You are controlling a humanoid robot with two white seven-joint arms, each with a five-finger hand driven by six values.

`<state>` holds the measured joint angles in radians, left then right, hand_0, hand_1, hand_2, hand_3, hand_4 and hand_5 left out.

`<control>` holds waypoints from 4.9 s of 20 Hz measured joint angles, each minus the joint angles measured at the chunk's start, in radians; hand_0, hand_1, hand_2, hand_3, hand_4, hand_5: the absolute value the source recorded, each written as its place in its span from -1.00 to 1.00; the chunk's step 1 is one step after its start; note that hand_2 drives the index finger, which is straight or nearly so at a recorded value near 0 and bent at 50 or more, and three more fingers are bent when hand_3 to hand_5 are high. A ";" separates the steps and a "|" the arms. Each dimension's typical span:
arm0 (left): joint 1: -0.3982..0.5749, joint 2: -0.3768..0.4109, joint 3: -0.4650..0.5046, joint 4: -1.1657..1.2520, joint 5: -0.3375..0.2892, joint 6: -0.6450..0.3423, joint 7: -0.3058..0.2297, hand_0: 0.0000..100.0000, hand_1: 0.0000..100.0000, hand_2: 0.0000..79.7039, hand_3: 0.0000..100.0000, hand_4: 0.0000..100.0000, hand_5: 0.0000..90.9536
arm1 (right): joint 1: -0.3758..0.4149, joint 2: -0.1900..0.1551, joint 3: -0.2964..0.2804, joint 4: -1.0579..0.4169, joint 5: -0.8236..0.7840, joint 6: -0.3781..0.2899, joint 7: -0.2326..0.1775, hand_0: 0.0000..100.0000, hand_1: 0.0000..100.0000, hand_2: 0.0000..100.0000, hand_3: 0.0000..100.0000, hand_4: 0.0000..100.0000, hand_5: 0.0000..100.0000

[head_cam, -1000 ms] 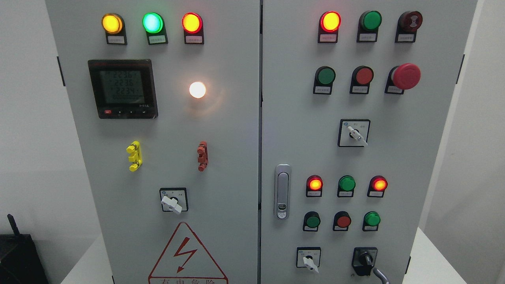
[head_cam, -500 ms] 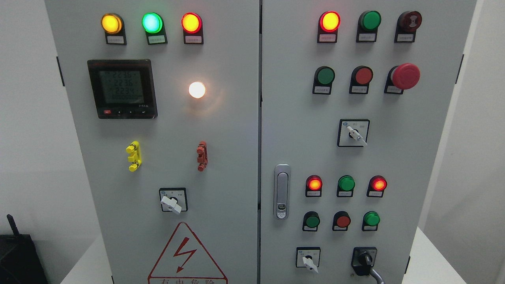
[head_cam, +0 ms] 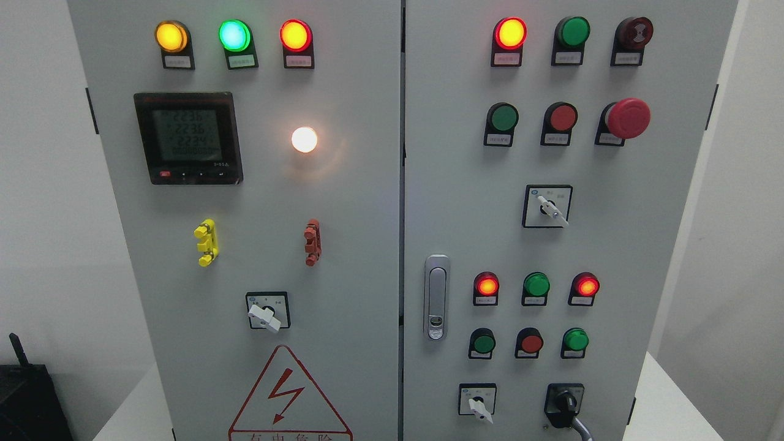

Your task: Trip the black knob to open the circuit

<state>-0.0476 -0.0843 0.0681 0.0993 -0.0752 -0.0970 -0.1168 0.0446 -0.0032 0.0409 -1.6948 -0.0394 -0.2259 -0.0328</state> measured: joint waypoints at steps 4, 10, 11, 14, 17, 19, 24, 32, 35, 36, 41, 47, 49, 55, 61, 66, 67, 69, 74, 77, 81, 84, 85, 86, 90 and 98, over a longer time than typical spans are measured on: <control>0.000 0.000 0.000 0.000 0.000 0.000 0.000 -0.76 -0.22 -1.00 -1.00 -1.00 -1.00 | 0.000 0.001 0.007 -0.001 0.001 0.000 -0.001 -1.00 -1.00 -0.80 1.00 1.00 1.00; 0.000 0.000 0.000 0.000 0.000 0.000 0.000 -0.76 -0.22 -1.00 -1.00 -1.00 -1.00 | -0.001 0.002 0.014 -0.002 0.000 0.000 -0.001 -1.00 -1.00 -0.80 1.00 1.00 1.00; 0.000 0.000 0.000 0.000 0.000 0.000 0.000 -0.76 -0.22 -1.00 -1.00 -1.00 -1.00 | -0.001 0.002 0.015 -0.002 0.000 0.000 -0.002 -1.00 -1.00 -0.80 1.00 1.00 1.00; 0.000 0.000 0.000 0.000 0.000 0.000 0.000 -0.76 -0.22 -1.00 -1.00 -1.00 -1.00 | -0.002 0.002 0.017 -0.003 0.000 0.001 -0.002 -1.00 -1.00 -0.79 1.00 1.00 1.00; 0.000 0.000 0.000 0.000 0.000 0.000 0.000 -0.76 -0.22 -1.00 -1.00 -1.00 -1.00 | -0.002 0.002 0.019 -0.003 0.000 0.001 -0.003 -1.00 -1.00 -0.79 1.00 1.00 1.00; 0.000 0.000 0.000 0.000 0.000 0.000 0.000 -0.76 -0.22 -1.00 -1.00 -1.00 -1.00 | -0.002 0.002 0.020 -0.004 0.000 0.001 -0.004 -1.00 -1.00 -0.79 1.00 1.00 1.00; 0.000 0.000 0.000 0.000 0.000 0.000 0.000 -0.76 -0.22 -1.00 -1.00 -1.00 -1.00 | -0.002 0.003 0.025 -0.006 0.000 0.000 -0.004 -1.00 -1.00 -0.79 1.00 1.00 1.00; 0.000 0.000 0.000 0.000 0.000 0.000 0.000 -0.76 -0.22 -1.00 -1.00 -1.00 -1.00 | -0.002 0.003 0.031 -0.008 -0.001 -0.003 -0.004 -1.00 -1.00 -0.78 1.00 1.00 1.00; 0.000 0.000 0.000 0.000 0.000 0.000 0.000 -0.76 -0.22 -1.00 -1.00 -1.00 -1.00 | -0.002 0.003 0.033 -0.008 -0.001 -0.004 -0.004 -1.00 -1.00 -0.78 1.00 1.00 1.00; 0.000 0.000 0.000 0.000 0.000 0.000 0.000 -0.76 -0.22 -1.00 -1.00 -1.00 -1.00 | -0.002 0.003 0.034 -0.008 -0.001 -0.004 -0.005 -1.00 -1.00 -0.78 1.00 1.00 1.00; 0.000 0.000 0.000 0.000 0.000 0.000 0.000 -0.76 -0.22 -1.00 -1.00 -1.00 -1.00 | -0.004 0.003 0.036 -0.009 -0.001 -0.005 -0.004 -1.00 -1.00 -0.78 1.00 1.00 1.00; 0.000 0.000 0.000 0.000 0.000 0.000 0.000 -0.76 -0.22 -1.00 -1.00 -1.00 -1.00 | -0.006 0.003 0.037 -0.011 -0.001 -0.005 -0.004 -1.00 -1.00 -0.77 1.00 1.00 1.00; 0.000 0.000 0.000 0.000 0.000 0.000 0.000 -0.76 -0.22 -1.00 -1.00 -1.00 -1.00 | -0.006 0.003 0.037 -0.012 -0.001 -0.005 -0.004 -1.00 -1.00 -0.77 1.00 1.00 1.00; 0.000 0.000 0.000 0.000 0.000 0.000 0.000 -0.76 -0.22 -1.00 -1.00 -1.00 -1.00 | -0.006 0.003 0.038 -0.013 -0.001 -0.005 -0.004 -1.00 -1.00 -0.76 1.00 1.00 1.00; 0.000 0.000 0.000 0.000 0.000 0.000 0.000 -0.76 -0.22 -1.00 -1.00 -1.00 -1.00 | -0.005 0.003 0.037 -0.013 -0.001 -0.005 -0.004 -1.00 -1.00 -0.76 1.00 1.00 1.00; 0.000 0.000 0.000 0.000 0.000 0.000 0.000 -0.76 -0.22 -1.00 -1.00 -1.00 -1.00 | -0.001 0.003 0.034 -0.013 0.000 -0.007 -0.004 -1.00 -1.00 -0.76 1.00 1.00 1.00; 0.000 0.000 0.000 0.000 0.000 0.000 0.000 -0.76 -0.22 -1.00 -1.00 -1.00 -1.00 | 0.000 0.003 0.033 -0.013 0.000 -0.007 -0.004 -1.00 -1.00 -0.76 1.00 1.00 1.00; 0.000 0.000 0.000 0.000 0.000 0.000 0.000 -0.76 -0.22 -1.00 -1.00 -1.00 -1.00 | 0.001 0.003 0.032 -0.013 0.000 -0.008 -0.004 -1.00 -1.00 -0.76 1.00 1.00 1.00; 0.000 0.000 0.000 0.000 0.000 0.000 0.000 -0.76 -0.22 -1.00 -1.00 -1.00 -1.00 | 0.002 0.003 0.028 -0.013 -0.001 -0.009 -0.001 -1.00 -1.00 -0.76 1.00 1.00 1.00; 0.000 0.000 0.000 0.000 0.000 0.000 0.000 -0.76 -0.22 -1.00 -1.00 -1.00 -1.00 | 0.003 0.003 0.026 -0.013 -0.001 -0.010 -0.001 -1.00 -1.00 -0.76 1.00 1.00 1.00; 0.000 0.000 0.000 0.000 0.000 0.000 0.000 -0.76 -0.22 -1.00 -1.00 -1.00 -1.00 | 0.004 0.003 0.022 -0.013 -0.002 -0.010 -0.001 -1.00 -1.00 -0.76 1.00 1.00 1.00; 0.000 0.000 0.000 0.000 0.000 0.000 0.000 -0.76 -0.22 -1.00 -1.00 -1.00 -1.00 | 0.004 0.003 0.019 -0.013 -0.002 -0.010 0.000 -1.00 -1.00 -0.76 1.00 1.00 1.00; 0.000 0.000 0.000 0.000 0.000 0.000 0.000 -0.76 -0.22 -1.00 -1.00 -1.00 -1.00 | 0.004 0.003 0.017 -0.013 -0.002 -0.010 0.000 -1.00 -1.00 -0.76 1.00 1.00 1.00; 0.000 0.000 0.000 0.000 0.000 0.000 0.000 -0.76 -0.22 -1.00 -1.00 -1.00 -1.00 | 0.004 0.003 0.016 -0.013 -0.002 -0.010 0.000 -1.00 -1.00 -0.76 1.00 1.00 1.00; 0.000 0.000 0.000 0.000 0.000 0.000 0.000 -0.76 -0.22 -1.00 -1.00 -1.00 -1.00 | 0.005 0.003 0.003 -0.013 -0.004 -0.013 0.001 -1.00 -1.00 -0.76 1.00 1.00 1.00; 0.000 0.000 0.000 0.000 0.000 0.000 0.000 -0.76 -0.22 -1.00 -1.00 -1.00 -1.00 | 0.010 0.003 -0.019 -0.012 -0.005 -0.016 0.003 -1.00 -1.00 -0.75 1.00 1.00 1.00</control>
<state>-0.0476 -0.0843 0.0684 0.0993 -0.0751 -0.0969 -0.1168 0.0547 0.0002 0.0222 -1.7064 -0.0443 -0.2419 -0.0298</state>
